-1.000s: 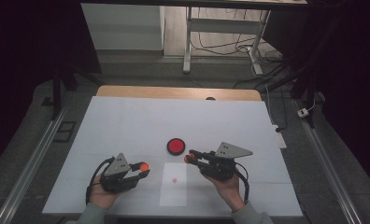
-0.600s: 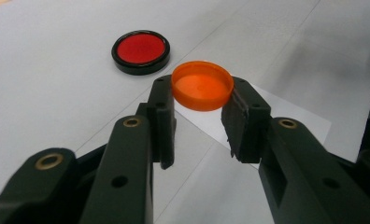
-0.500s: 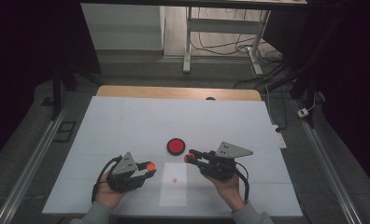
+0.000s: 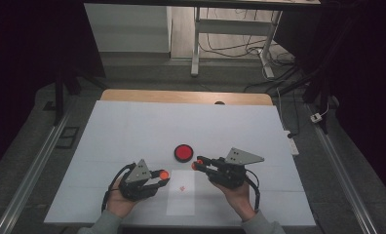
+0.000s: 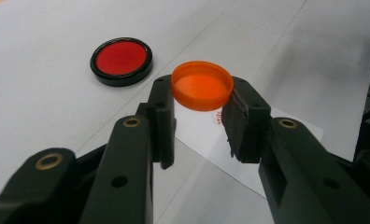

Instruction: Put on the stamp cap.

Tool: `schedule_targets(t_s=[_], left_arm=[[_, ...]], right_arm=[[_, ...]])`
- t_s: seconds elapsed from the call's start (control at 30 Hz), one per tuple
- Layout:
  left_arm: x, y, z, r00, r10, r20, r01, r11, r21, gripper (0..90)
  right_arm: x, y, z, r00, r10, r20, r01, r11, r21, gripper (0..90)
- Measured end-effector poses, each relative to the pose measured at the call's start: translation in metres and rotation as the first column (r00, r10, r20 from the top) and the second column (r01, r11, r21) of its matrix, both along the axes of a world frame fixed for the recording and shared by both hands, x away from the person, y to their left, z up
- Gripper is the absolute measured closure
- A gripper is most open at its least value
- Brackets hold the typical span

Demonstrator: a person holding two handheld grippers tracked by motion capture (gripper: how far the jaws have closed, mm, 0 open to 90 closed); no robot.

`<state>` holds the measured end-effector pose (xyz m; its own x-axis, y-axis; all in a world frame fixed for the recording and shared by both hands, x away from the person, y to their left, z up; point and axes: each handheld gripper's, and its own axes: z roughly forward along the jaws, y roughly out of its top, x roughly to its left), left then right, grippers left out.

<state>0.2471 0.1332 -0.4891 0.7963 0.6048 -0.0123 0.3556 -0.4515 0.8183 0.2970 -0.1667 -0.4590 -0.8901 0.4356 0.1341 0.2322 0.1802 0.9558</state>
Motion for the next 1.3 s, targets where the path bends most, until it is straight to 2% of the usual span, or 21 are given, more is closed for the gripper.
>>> schedule_targets(t_s=[0.83, 1.3], left_arm=[[0.016, -0.039, -0.002, 0.9982, -0.058, -0.014, 0.058, 0.9981, 0.02, 65.2], [0.022, -0.049, -0.001, 0.9978, -0.065, -0.011, 0.066, 0.9977, 0.017, 65.2]], right_arm=[[0.0, 0.001, -0.002, 0.9999, 0.004, -0.01, -0.004, 1.0, 0.0, 72.4], [-0.001, 0.002, -0.001, 0.9999, 0.009, -0.011, -0.009, 1.0, 0.009, 72.4]])
